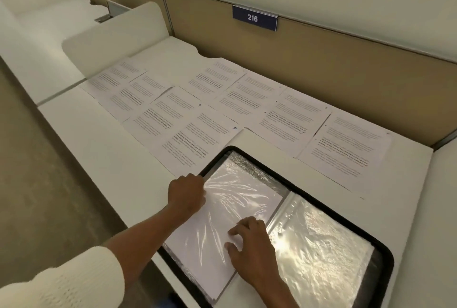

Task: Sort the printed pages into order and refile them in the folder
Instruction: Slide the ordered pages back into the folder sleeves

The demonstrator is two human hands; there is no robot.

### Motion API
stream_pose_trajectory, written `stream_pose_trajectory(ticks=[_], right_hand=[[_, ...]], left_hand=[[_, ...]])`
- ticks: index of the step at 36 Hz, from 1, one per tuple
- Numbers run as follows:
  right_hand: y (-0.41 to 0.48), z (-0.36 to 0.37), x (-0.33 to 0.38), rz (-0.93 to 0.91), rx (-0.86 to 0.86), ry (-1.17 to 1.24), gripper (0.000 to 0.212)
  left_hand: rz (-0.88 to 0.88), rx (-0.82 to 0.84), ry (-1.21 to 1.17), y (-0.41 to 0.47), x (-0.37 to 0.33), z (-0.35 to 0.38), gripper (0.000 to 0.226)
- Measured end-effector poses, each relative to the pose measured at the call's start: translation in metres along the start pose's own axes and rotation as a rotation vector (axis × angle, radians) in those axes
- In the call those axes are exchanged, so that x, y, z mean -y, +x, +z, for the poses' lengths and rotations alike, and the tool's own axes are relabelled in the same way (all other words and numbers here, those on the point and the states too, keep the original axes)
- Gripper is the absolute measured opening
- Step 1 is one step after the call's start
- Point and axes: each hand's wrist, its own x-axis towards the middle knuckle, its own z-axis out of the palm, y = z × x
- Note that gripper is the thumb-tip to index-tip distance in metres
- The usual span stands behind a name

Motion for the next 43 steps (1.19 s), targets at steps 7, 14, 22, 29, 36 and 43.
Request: stream_pose_trajectory(ticks=[7,14,22,29,36,43], right_hand=[[0.056,-0.017,0.012,0.093,0.035,0.187,0.017],[0.14,-0.018,0.047,0.1,0.009,0.182,0.017],[0.267,-0.019,0.114,0.147,-0.094,0.2,0.016],[0.366,-0.019,0.156,0.168,-0.161,0.096,0.018],[0.449,-0.027,0.178,0.158,-0.141,-0.113,0.044],[0.502,-0.029,0.182,0.187,-0.05,-0.31,0.058]], left_hand=[[-0.125,0.09,-0.201,0.033,0.018,-0.012,0.04],[-0.158,0.077,-0.34,0.107,0.056,-0.04,0.048],[-0.068,0.103,-0.499,0.235,0.129,-0.062,0.044],[0.043,0.107,-0.635,0.344,0.182,-0.076,0.04],[0.073,0.043,-0.588,0.441,0.197,-0.093,0.037],[0.1,0.008,-0.51,0.514,0.197,-0.098,0.063]])
